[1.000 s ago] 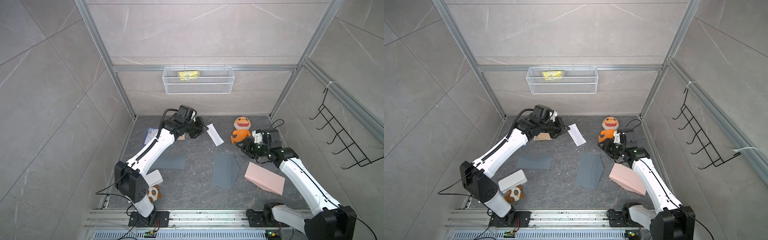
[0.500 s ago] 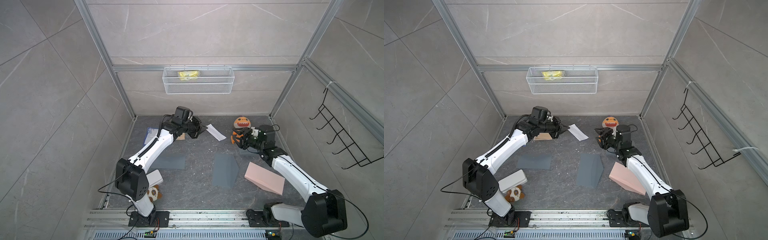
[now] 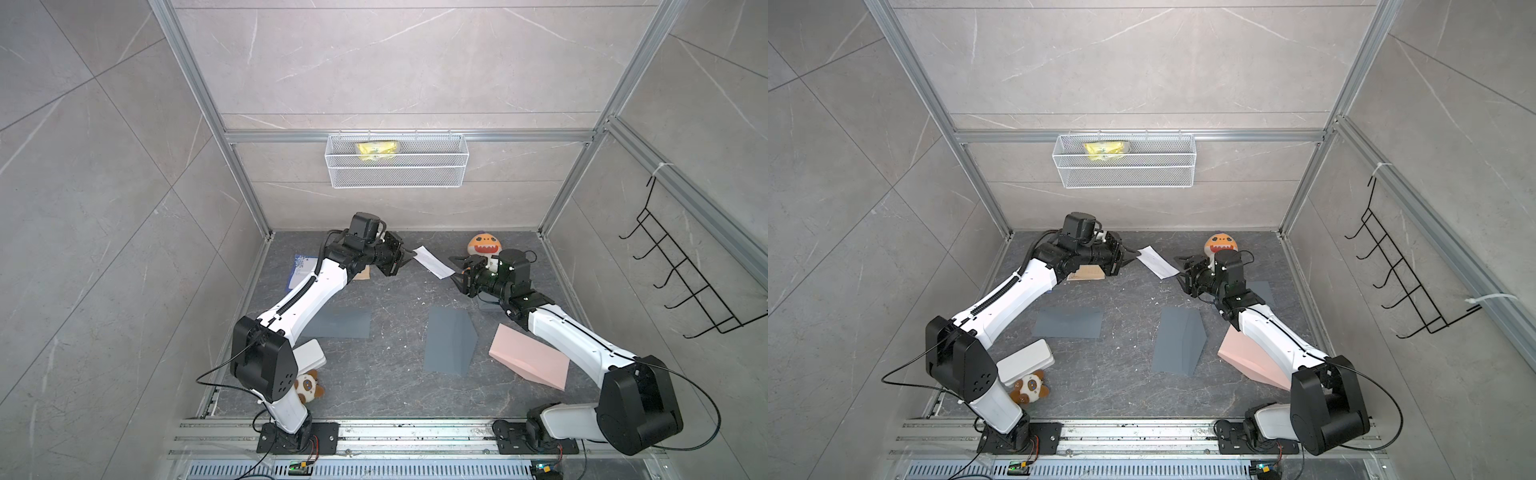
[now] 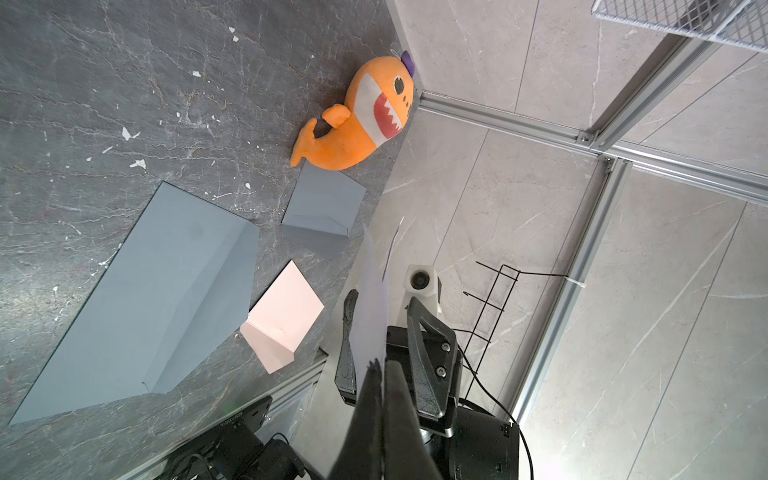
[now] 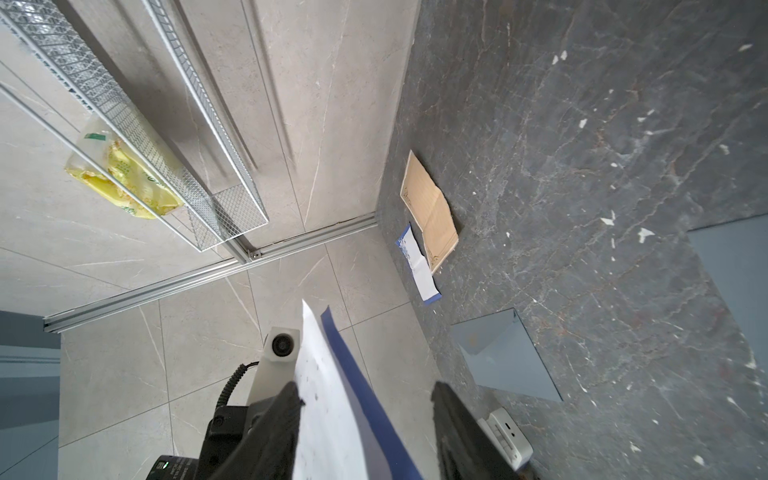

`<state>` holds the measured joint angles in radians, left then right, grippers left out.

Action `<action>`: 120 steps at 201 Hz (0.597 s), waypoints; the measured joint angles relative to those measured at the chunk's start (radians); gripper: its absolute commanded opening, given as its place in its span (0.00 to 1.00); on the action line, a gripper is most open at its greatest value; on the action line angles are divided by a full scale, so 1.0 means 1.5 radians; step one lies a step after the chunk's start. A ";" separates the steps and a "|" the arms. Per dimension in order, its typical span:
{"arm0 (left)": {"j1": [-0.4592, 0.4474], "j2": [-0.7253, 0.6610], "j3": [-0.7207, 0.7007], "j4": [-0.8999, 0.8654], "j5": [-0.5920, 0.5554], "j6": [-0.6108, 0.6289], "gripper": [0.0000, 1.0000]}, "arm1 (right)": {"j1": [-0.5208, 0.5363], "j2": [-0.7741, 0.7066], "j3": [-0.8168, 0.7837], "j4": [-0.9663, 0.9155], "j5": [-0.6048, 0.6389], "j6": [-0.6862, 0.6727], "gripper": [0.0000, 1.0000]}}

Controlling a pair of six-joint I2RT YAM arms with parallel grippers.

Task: Take the letter paper out of the envelope
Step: Unfold the letter paper.

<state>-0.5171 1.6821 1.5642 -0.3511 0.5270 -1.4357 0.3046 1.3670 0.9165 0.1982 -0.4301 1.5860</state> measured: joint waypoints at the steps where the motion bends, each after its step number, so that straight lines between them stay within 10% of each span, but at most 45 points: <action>1: 0.000 0.000 0.000 0.000 0.000 0.000 0.00 | 0.000 0.000 0.001 0.000 0.000 0.000 0.52; 120: 0.000 0.011 0.001 -0.007 0.005 0.001 0.00 | 0.018 0.000 0.014 0.009 0.000 0.015 0.50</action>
<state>-0.5171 1.6985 1.5650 -0.3611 0.5343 -1.4345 0.3317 1.3670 0.9371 0.2115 -0.4305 1.6085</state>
